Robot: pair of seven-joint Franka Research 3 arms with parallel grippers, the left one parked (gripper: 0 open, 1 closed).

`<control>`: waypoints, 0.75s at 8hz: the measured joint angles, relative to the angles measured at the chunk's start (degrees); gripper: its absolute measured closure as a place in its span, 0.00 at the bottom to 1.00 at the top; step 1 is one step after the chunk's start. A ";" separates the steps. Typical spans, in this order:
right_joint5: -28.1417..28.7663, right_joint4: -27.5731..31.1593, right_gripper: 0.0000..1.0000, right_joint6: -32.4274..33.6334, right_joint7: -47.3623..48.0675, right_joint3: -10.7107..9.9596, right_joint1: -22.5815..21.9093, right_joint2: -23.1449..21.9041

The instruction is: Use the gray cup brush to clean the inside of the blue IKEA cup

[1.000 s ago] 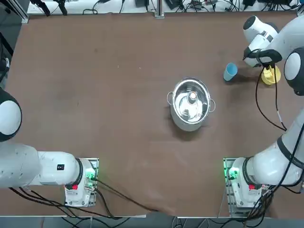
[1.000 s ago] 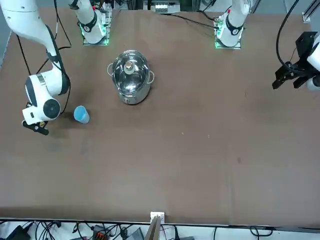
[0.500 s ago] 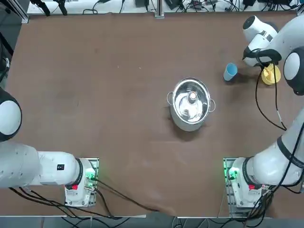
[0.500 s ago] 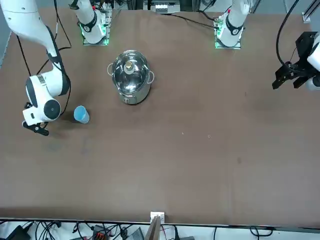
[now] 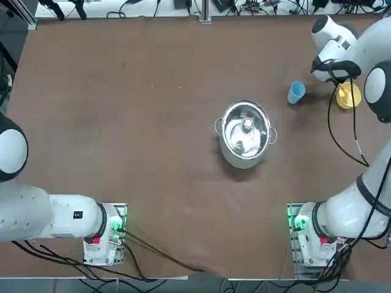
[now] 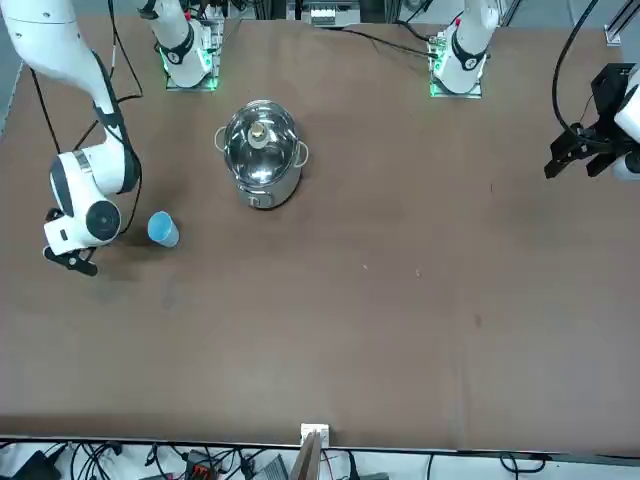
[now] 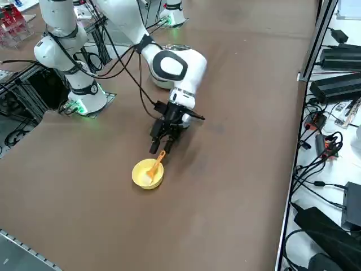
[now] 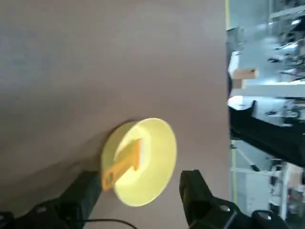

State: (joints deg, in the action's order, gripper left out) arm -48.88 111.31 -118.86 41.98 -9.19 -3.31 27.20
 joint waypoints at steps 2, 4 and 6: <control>8.16 -3.03 0.00 0.04 -7.59 0.22 -0.20 -1.12; 13.80 -4.56 0.00 0.86 -13.24 0.20 -0.19 -3.51; 21.17 -7.04 0.00 4.37 -19.13 0.41 -0.21 -6.19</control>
State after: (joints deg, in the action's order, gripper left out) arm -27.70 104.27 -114.48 22.85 -8.78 -3.52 21.01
